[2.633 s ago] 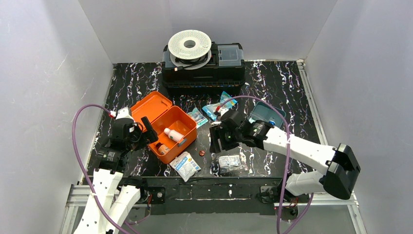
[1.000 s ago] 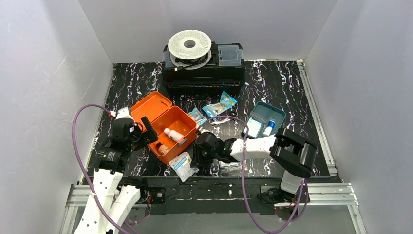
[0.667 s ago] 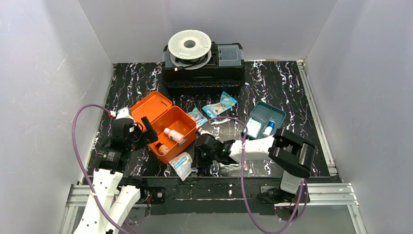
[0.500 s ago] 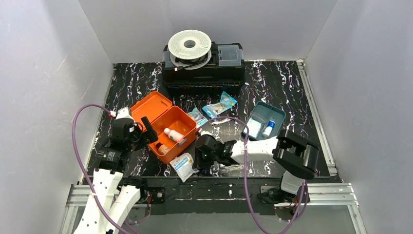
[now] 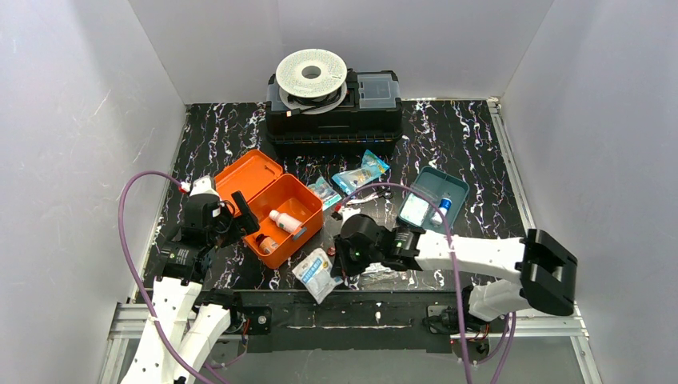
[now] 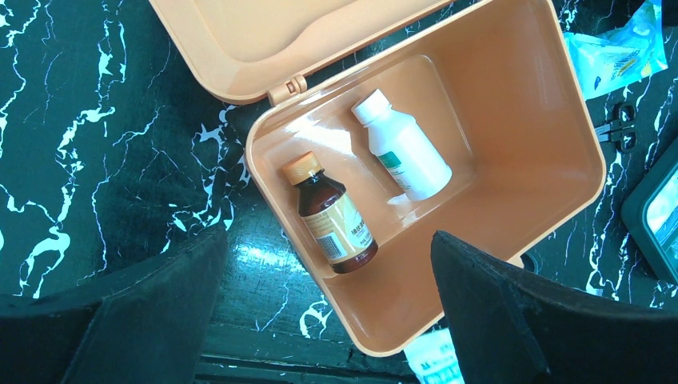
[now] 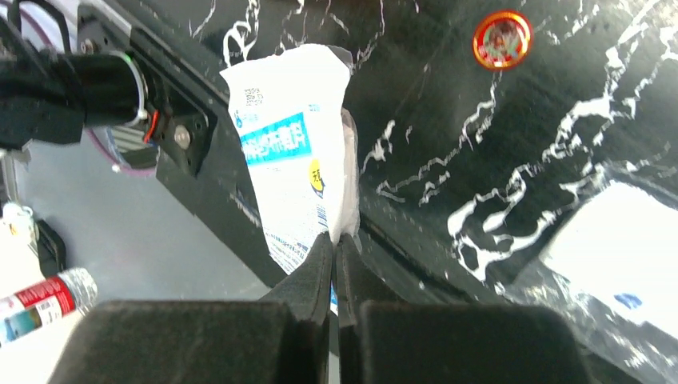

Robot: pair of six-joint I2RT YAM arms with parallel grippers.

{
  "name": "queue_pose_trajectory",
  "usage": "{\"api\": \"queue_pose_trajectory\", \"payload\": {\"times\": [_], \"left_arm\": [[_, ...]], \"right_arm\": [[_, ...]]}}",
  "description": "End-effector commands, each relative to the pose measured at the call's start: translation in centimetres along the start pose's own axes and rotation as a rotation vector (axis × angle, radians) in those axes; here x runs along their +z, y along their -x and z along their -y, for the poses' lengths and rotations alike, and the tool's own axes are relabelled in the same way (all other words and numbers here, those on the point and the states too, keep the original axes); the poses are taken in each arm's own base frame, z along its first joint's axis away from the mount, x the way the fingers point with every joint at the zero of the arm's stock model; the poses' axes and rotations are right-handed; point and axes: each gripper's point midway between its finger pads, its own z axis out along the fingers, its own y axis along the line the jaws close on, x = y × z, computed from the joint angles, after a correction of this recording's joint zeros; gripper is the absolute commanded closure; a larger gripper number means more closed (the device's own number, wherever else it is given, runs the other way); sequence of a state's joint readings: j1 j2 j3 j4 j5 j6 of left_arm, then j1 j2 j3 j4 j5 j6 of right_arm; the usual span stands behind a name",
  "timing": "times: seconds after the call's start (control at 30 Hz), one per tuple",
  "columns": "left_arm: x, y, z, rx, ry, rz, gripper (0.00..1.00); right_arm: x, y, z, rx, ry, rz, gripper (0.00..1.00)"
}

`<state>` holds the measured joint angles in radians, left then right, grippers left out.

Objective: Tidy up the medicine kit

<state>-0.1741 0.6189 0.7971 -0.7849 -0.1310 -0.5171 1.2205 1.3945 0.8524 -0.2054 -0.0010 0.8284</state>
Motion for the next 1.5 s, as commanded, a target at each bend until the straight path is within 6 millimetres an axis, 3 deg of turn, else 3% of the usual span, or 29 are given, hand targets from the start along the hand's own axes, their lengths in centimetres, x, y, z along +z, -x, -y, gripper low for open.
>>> {"api": "queue_pose_trajectory", "payload": {"times": [0.0,0.17,0.37,0.67,1.1,1.47], "left_arm": [[-0.2,0.0,-0.3,0.005,0.015,0.004,0.01],[-0.3,0.1,-0.3,0.002,0.011,0.013,0.01],[-0.4,0.2,-0.4,-0.001,0.012,0.018,0.0],[-0.8,0.5,-0.5,-0.006,0.011,0.043,0.01],[-0.9,0.6,-0.6,-0.008,0.012,0.057,0.01],[-1.1,0.7,-0.5,-0.01,0.006,0.065,0.0]], "right_arm": [[-3.3,-2.3,1.1,-0.08,-0.008,-0.076,0.99],[-7.0,-0.5,0.0,-0.136,0.015,-0.003,0.99],[-10.3,3.7,-2.4,-0.188,0.011,0.122,0.99],[-11.5,10.0,-5.7,-0.241,-0.008,0.207,0.99],[-7.0,16.5,-6.5,-0.238,-0.021,0.114,0.99],[-0.9,18.4,-4.9,-0.197,-0.049,0.02,0.99]]}}
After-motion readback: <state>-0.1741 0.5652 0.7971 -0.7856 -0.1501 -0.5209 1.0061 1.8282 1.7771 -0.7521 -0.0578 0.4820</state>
